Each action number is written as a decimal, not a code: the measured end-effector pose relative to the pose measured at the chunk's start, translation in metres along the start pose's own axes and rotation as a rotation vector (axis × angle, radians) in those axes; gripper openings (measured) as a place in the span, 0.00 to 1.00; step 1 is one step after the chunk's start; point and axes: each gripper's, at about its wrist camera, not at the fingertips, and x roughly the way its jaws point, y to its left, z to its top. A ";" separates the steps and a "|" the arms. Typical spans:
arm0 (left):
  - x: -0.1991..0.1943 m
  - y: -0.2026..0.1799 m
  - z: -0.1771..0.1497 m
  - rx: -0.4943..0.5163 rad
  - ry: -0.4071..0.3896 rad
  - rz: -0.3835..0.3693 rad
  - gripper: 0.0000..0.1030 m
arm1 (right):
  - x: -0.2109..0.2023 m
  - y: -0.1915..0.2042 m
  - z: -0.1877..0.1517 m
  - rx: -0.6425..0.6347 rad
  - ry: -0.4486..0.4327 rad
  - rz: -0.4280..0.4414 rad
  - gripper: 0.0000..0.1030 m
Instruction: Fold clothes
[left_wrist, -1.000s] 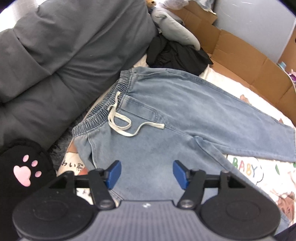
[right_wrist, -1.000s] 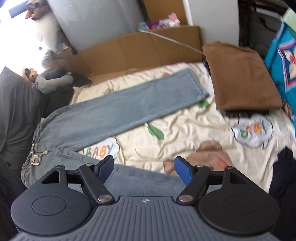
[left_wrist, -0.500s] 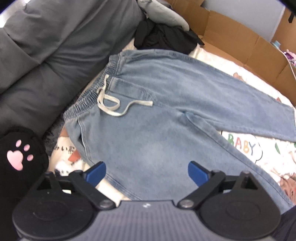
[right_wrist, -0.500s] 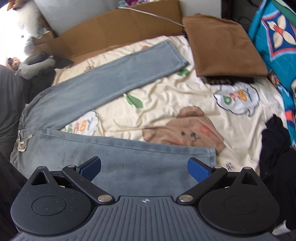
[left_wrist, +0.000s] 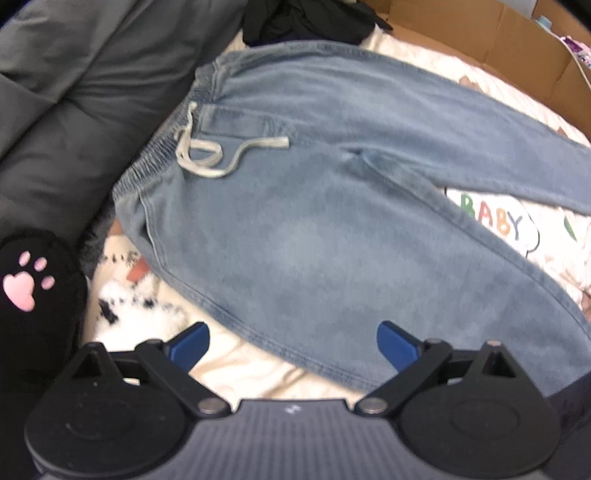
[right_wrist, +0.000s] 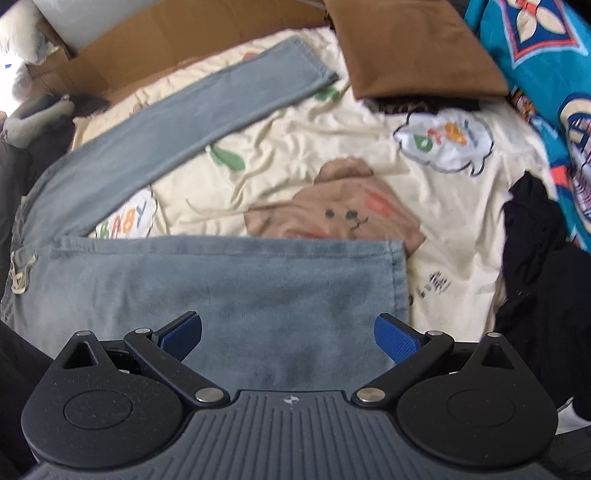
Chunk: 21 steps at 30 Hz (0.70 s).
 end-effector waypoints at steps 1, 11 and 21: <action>0.002 -0.001 -0.002 -0.002 0.007 -0.008 0.96 | 0.003 0.001 -0.002 -0.007 0.011 -0.001 1.00; 0.026 0.006 -0.012 -0.058 0.044 0.002 0.96 | 0.024 0.014 -0.013 -0.086 0.087 -0.009 1.00; 0.053 0.009 -0.026 -0.102 0.115 -0.012 0.96 | 0.065 0.026 -0.022 -0.175 0.177 0.007 1.00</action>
